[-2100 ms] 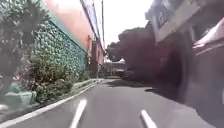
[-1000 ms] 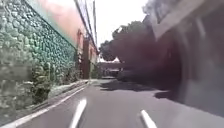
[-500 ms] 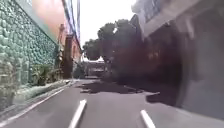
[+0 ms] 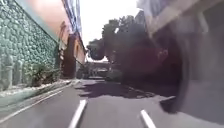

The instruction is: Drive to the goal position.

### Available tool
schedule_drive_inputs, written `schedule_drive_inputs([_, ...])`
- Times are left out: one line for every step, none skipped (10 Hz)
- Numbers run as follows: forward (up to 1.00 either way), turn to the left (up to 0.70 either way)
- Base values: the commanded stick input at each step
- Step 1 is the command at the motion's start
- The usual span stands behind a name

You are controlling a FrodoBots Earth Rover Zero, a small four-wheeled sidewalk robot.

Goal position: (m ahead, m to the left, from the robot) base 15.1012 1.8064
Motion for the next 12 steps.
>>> schedule_drive_inputs([1.0, 0.0])
schedule_drive_inputs([1.0, 0.0])
schedule_drive_inputs([1.0, 0.0])
schedule_drive_inputs([1.0, -0.01])
schedule_drive_inputs([1.0, 0.0])
schedule_drive_inputs([1.0, 0.0])
schedule_drive_inputs([1.0, 0.0])
schedule_drive_inputs([1.0, 0.0])
schedule_drive_inputs([1.0, 0.0])
schedule_drive_inputs([1.0, 0.0])
schedule_drive_inputs([1.0, 0.0])
schedule_drive_inputs([1.0, 0.0])
